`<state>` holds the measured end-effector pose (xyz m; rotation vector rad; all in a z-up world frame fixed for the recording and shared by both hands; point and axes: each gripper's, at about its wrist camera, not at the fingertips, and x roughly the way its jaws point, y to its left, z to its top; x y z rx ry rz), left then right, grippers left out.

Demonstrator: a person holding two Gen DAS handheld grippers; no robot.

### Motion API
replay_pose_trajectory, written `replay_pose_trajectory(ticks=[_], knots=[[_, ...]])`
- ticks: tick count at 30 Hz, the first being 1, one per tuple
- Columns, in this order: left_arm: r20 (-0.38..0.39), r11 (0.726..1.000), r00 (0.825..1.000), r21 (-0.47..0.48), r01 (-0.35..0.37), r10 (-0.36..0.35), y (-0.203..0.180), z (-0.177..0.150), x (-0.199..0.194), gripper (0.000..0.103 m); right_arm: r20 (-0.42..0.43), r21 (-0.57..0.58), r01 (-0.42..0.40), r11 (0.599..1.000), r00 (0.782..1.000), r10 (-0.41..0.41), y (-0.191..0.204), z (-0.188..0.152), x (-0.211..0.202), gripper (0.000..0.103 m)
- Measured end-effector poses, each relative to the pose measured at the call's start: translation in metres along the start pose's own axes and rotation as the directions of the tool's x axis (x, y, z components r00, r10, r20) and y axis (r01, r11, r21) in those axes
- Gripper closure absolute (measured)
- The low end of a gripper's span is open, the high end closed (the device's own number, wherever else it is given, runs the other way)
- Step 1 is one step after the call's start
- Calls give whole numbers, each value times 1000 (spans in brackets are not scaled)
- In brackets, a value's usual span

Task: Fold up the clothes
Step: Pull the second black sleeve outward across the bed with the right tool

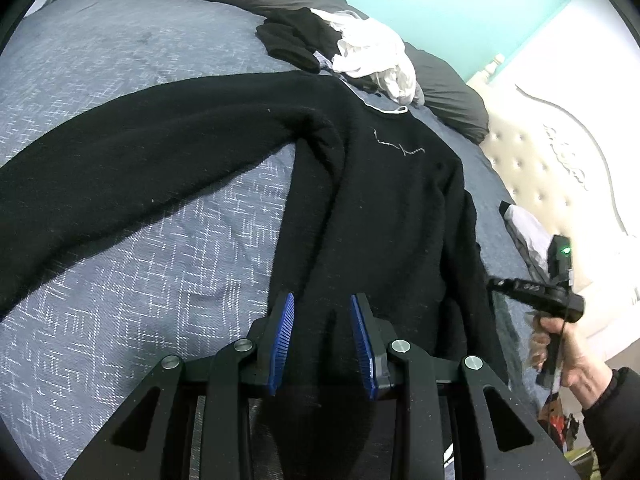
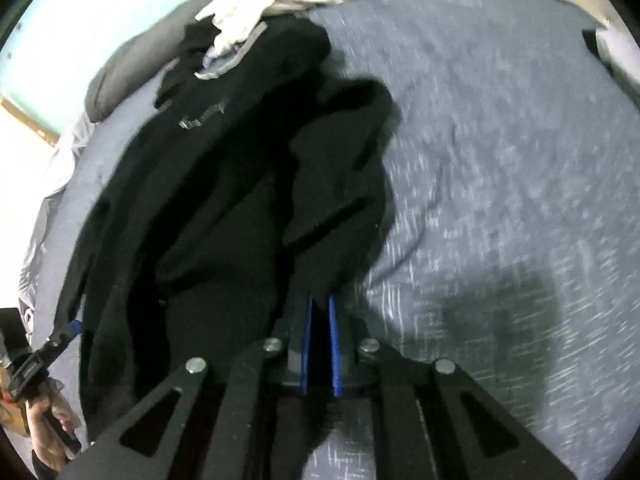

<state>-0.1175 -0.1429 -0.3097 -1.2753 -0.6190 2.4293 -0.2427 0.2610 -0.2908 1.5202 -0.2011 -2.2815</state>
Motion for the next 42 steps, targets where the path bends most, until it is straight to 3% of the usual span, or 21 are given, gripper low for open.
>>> replay_pose_trajectory(ticks=[7,13,20,26,29,31,35,36,42], knots=[[-5,1000,1000,15,-12,12,-2,-1,2,71,107,-35,94,995,990,-90,-16,32,-54,96],[1,1000,1000,15,-21,21,-2,-1,2,71,183,-52,251,967,954,-238,-51,65,-102,96],[-3,999,999,38,-38,39,-7,0,5,71,254,-62,425,903,882,-398,-89,106,-137,96],[-3,998,999,41,-50,50,-6,1,7,71,336,24,510,860,806,-488,-121,136,-173,96],[-7,998,999,43,-51,51,-7,1,9,71,343,53,542,838,779,-525,-136,137,-180,96],[-9,998,999,49,-51,51,-9,1,11,71,306,17,555,831,789,-533,-143,128,-168,96],[-11,997,999,58,-52,53,-13,0,12,71,196,-70,520,851,844,-499,-154,95,-122,96],[-11,997,998,59,-53,54,-13,-1,12,71,169,-79,489,869,865,-472,-156,83,-110,96],[-13,996,998,62,-56,57,-15,-1,14,71,79,-157,333,930,943,-324,-149,39,-66,96]])
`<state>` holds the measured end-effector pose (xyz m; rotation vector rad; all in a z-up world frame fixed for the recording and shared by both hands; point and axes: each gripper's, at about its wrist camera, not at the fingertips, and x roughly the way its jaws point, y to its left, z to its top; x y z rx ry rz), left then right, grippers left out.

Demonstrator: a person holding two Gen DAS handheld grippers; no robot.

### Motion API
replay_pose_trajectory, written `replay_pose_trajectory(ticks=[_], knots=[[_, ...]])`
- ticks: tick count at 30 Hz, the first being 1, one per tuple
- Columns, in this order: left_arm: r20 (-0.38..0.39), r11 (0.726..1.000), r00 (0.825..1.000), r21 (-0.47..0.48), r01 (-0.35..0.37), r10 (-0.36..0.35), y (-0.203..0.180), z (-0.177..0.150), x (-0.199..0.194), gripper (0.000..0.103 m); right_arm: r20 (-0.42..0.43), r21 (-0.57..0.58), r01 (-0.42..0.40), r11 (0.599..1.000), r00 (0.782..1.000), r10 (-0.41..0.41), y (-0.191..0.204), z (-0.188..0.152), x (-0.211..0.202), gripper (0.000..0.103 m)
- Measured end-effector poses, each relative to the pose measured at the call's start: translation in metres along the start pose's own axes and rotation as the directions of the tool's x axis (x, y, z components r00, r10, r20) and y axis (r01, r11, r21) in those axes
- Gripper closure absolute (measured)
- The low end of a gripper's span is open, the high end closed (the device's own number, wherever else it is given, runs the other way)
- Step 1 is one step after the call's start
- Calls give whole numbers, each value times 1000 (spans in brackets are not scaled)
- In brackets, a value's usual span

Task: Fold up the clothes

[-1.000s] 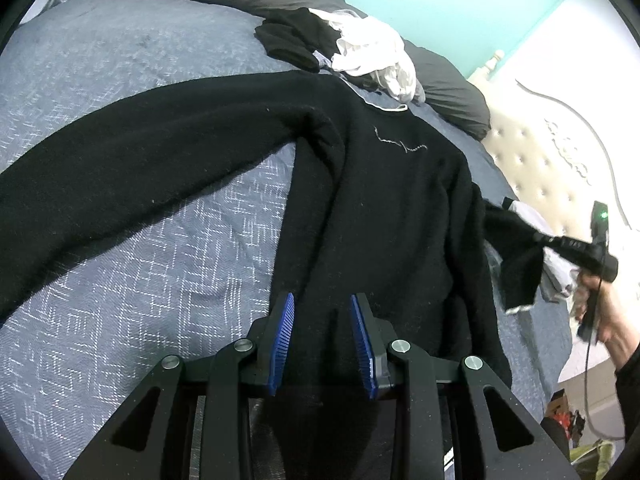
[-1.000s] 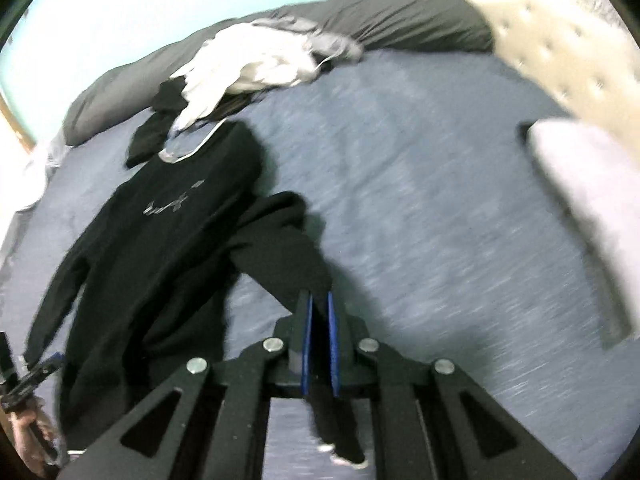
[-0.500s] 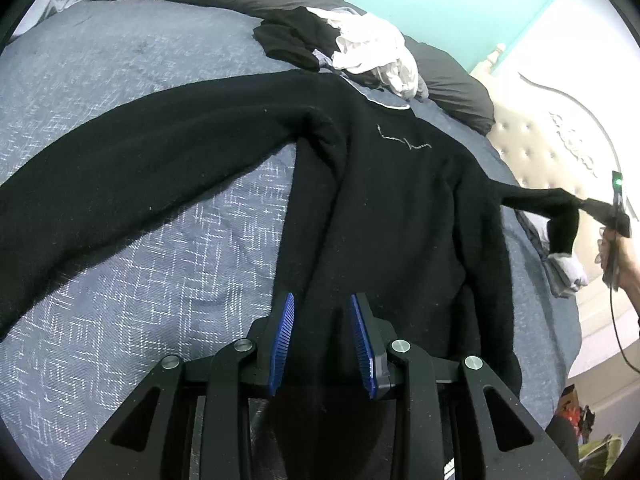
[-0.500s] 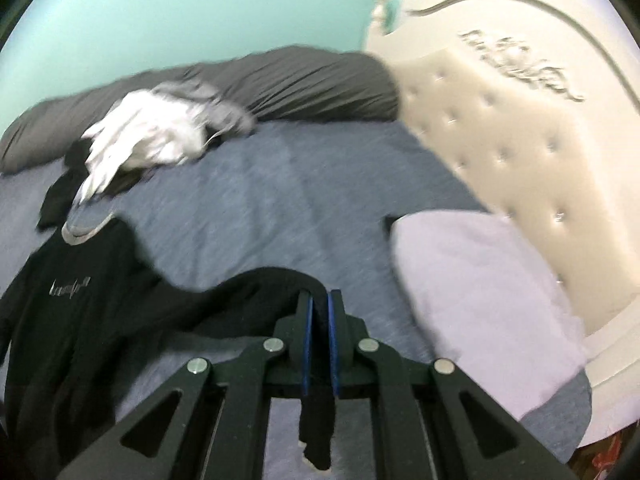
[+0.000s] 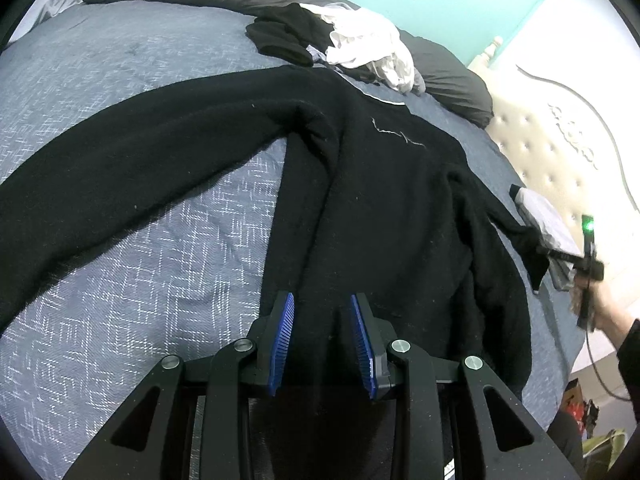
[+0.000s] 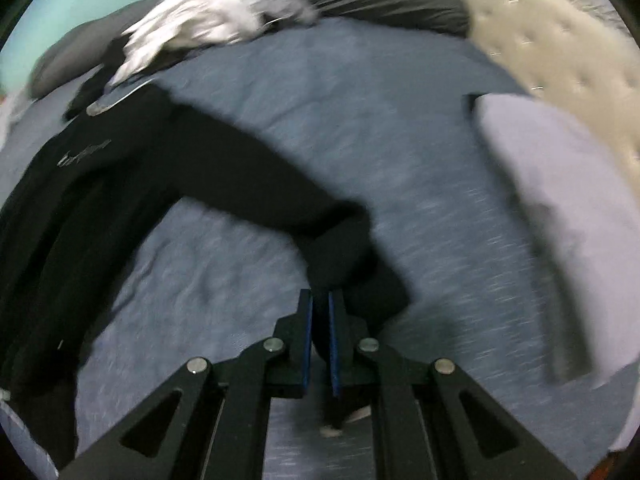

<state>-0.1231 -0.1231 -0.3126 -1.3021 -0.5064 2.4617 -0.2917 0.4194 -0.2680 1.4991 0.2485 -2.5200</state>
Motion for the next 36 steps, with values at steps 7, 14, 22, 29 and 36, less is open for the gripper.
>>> replay_pose_trajectory(ticks=[7,14,22,29,36], knots=[[-5,1000,1000,10,6,-6,-5,0,3,71,-29,-59,-203,977,979,202,21,-14,-5,91],[-4,1000,1000,3,16,-16,-4,0,3,71,163,93,-231,969,963,214,-28,-14,-49,67],[0,1000,1000,2,21,-21,-5,0,1,71,-1,352,-82,932,996,88,-72,-38,-14,59],[3,1000,1000,-9,13,-13,-1,1,0,71,-40,361,-86,929,993,107,-67,-55,3,54],[0,1000,1000,-2,10,-10,-4,1,2,71,-32,299,-48,953,998,61,-54,-59,6,94]])
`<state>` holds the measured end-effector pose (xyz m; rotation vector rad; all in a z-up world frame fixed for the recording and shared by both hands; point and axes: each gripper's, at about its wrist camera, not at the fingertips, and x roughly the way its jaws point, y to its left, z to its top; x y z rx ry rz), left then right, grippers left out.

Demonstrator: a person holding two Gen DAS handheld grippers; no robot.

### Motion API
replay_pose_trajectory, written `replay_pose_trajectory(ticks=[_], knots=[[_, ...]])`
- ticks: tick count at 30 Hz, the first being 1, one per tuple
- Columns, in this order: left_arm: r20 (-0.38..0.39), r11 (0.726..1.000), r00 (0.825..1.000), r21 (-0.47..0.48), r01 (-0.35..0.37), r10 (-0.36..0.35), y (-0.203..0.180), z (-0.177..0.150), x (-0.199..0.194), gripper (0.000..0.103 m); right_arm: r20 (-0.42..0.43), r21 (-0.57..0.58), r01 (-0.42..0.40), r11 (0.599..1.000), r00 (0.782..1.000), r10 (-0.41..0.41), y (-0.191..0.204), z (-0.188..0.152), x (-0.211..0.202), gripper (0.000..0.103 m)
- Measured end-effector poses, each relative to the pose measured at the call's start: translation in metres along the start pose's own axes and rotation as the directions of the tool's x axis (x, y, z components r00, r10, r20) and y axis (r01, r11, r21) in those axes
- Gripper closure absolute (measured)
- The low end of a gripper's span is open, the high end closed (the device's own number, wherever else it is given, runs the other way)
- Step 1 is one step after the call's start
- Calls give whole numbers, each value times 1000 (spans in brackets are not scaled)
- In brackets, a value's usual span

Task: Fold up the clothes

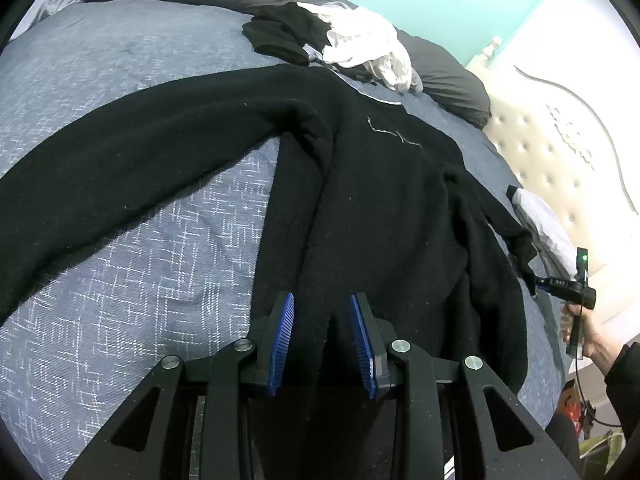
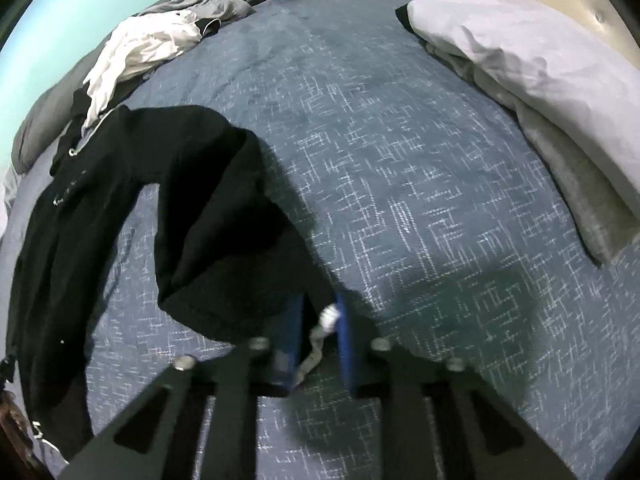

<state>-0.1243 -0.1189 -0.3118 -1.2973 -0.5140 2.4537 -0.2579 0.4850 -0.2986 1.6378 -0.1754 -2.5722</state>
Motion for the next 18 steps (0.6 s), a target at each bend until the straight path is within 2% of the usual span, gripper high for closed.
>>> replay_pose_trajectory(ticks=[5,11,18], knots=[[3,1000,1000,-2,-1,1,0,1,-1,71,79,-18,54,998,996,-52,0,8,-23,97],[2,1000,1000,1,-3,3,-1,2,0,71,200,27,156,987,967,-158,-29,36,-77,97],[-3,1000,1000,13,-11,11,-5,3,5,71,258,66,205,976,942,-216,-63,76,-113,97]])
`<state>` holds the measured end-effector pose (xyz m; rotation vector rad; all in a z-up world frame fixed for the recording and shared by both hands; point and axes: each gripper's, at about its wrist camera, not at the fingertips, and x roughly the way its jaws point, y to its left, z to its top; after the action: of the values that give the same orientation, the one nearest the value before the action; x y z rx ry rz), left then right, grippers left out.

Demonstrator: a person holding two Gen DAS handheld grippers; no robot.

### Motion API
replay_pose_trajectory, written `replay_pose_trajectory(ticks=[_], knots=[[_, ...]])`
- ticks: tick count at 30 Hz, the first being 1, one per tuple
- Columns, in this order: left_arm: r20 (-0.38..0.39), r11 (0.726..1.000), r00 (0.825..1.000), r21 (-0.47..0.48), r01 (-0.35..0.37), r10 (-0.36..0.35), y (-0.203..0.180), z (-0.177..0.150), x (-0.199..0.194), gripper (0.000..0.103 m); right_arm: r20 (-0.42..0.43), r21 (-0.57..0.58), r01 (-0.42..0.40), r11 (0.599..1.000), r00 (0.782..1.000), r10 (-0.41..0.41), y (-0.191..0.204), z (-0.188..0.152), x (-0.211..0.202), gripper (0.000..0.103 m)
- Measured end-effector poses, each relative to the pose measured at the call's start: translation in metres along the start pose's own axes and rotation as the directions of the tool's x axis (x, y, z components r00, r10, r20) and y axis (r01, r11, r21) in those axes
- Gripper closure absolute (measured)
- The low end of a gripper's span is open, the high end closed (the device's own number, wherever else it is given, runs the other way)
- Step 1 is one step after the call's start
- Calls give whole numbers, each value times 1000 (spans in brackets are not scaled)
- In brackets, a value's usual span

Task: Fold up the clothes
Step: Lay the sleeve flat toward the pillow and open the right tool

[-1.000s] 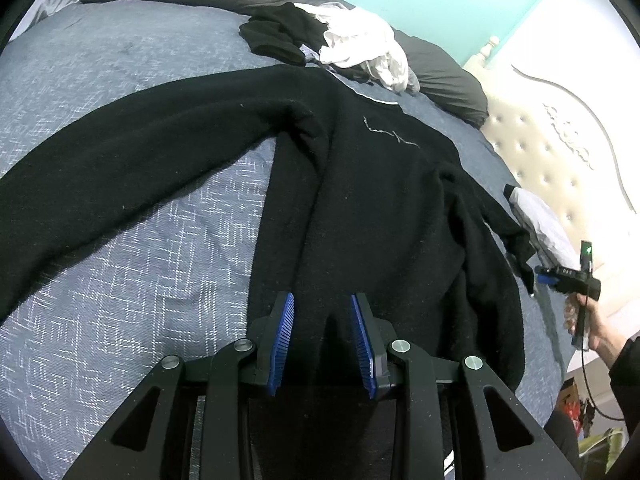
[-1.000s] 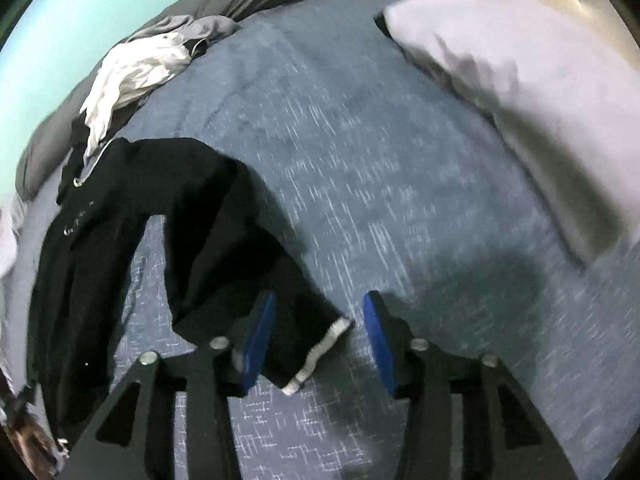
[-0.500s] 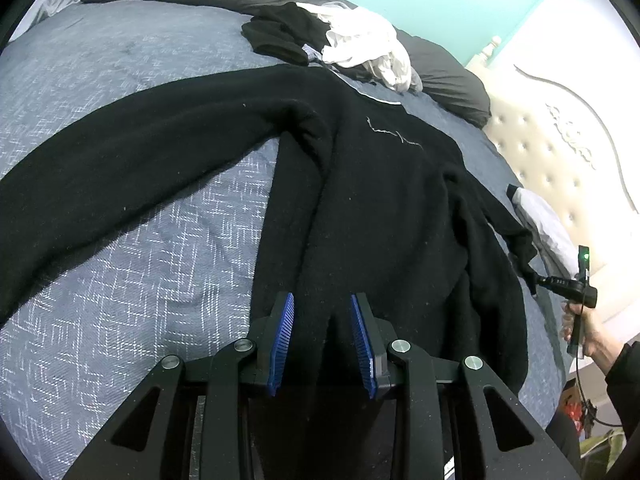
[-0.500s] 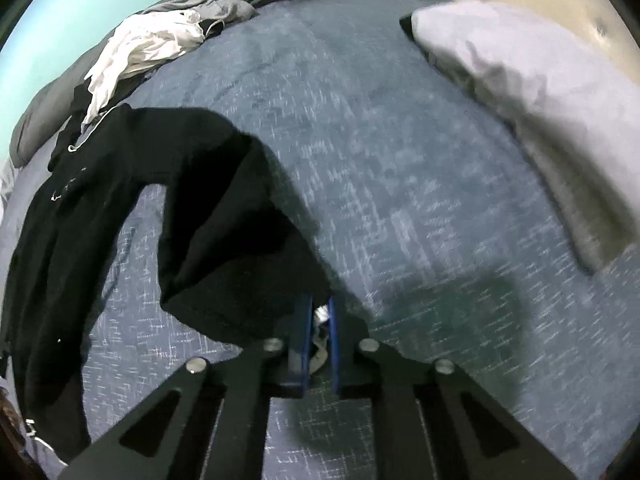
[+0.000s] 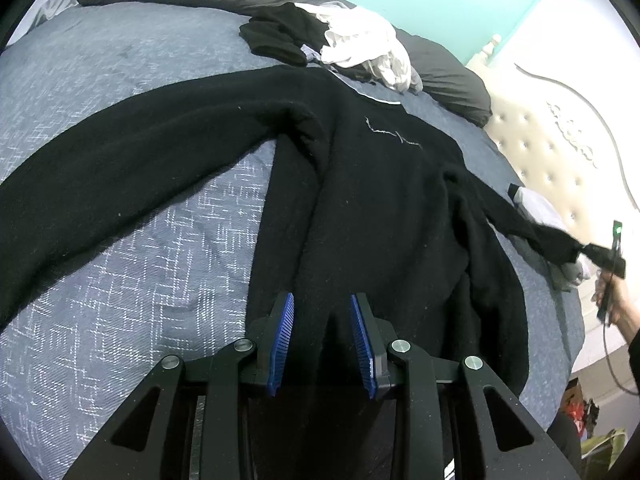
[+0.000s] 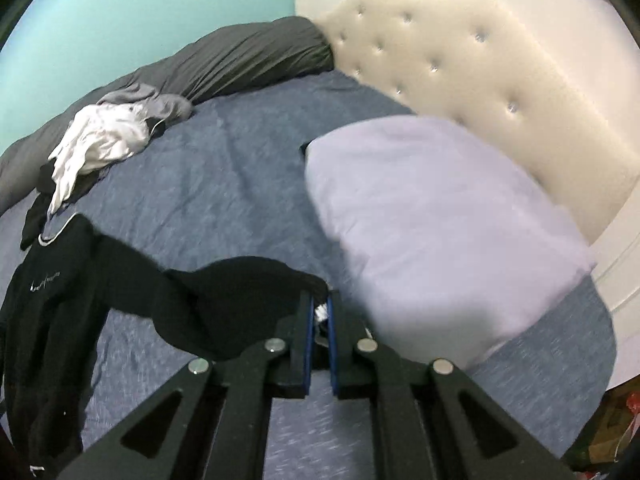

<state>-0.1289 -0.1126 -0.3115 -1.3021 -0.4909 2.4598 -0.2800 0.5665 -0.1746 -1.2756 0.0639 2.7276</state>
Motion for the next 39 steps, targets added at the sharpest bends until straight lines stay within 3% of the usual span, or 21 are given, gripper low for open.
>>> replay_pose_trajectory(ticks=[16,21,26,34,38,39], knots=[[-20,999,999,30,-33,33,-4,2,12,71,27,73,55,996,998,-57,-54,64,14,98],[-32,998,998,35,-43,44,-5,1,16,71,-6,111,71,991,997,-71,-66,80,34,98],[-32,998,998,34,-51,52,-3,2,17,71,-93,135,70,988,994,-57,-67,69,66,97],[-34,998,998,45,-50,52,-7,3,19,71,-110,145,32,989,994,-16,-67,57,77,96],[-24,998,998,39,-48,49,-7,3,14,71,-76,137,51,989,996,-41,-61,58,63,88],[-21,998,999,38,-47,48,-7,3,12,71,-50,136,64,989,997,-57,-59,58,57,80]])
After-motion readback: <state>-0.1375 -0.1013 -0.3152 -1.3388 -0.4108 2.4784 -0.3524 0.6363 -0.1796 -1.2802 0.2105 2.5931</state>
